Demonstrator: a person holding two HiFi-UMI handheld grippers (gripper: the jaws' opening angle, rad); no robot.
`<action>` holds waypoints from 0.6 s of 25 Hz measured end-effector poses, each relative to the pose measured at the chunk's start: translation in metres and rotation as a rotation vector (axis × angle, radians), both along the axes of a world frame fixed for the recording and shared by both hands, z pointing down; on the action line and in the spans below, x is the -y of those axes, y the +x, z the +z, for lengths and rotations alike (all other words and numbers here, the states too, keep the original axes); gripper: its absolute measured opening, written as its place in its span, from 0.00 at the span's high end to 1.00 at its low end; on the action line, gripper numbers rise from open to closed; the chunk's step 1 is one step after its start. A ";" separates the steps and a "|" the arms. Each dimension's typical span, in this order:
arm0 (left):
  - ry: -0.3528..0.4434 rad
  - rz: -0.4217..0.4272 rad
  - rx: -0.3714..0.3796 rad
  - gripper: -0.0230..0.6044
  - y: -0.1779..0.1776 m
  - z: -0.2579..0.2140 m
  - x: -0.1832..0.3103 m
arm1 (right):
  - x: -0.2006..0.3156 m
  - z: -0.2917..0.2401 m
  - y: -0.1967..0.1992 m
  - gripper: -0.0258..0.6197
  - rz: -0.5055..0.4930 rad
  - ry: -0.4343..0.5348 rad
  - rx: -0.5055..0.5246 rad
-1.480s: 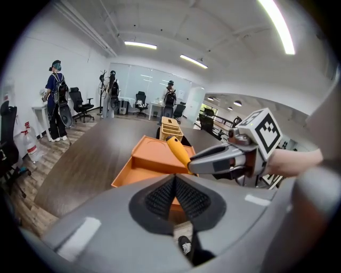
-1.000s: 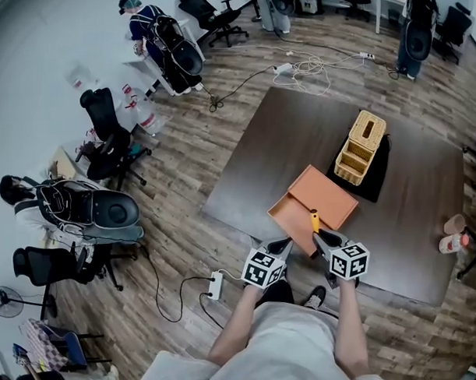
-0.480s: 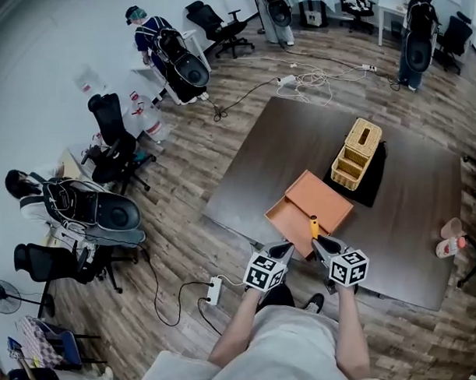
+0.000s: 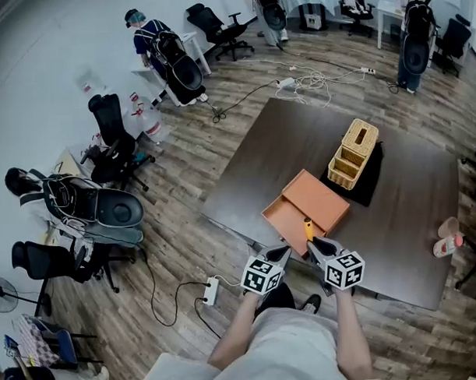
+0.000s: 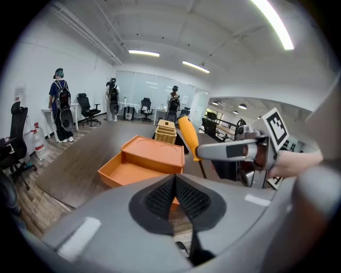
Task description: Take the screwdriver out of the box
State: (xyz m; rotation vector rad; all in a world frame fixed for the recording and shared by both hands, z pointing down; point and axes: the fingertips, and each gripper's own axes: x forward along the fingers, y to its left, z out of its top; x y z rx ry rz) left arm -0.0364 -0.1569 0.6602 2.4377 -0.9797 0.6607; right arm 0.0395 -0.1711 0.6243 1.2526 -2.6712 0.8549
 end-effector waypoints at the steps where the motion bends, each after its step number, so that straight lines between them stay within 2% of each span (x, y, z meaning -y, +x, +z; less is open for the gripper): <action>1: -0.004 -0.001 -0.003 0.88 0.001 0.002 -0.002 | -0.002 0.000 0.001 0.85 -0.001 0.001 -0.003; 15: -0.026 -0.017 -0.024 0.88 0.001 0.006 -0.013 | -0.005 -0.003 0.010 0.85 0.014 0.004 0.004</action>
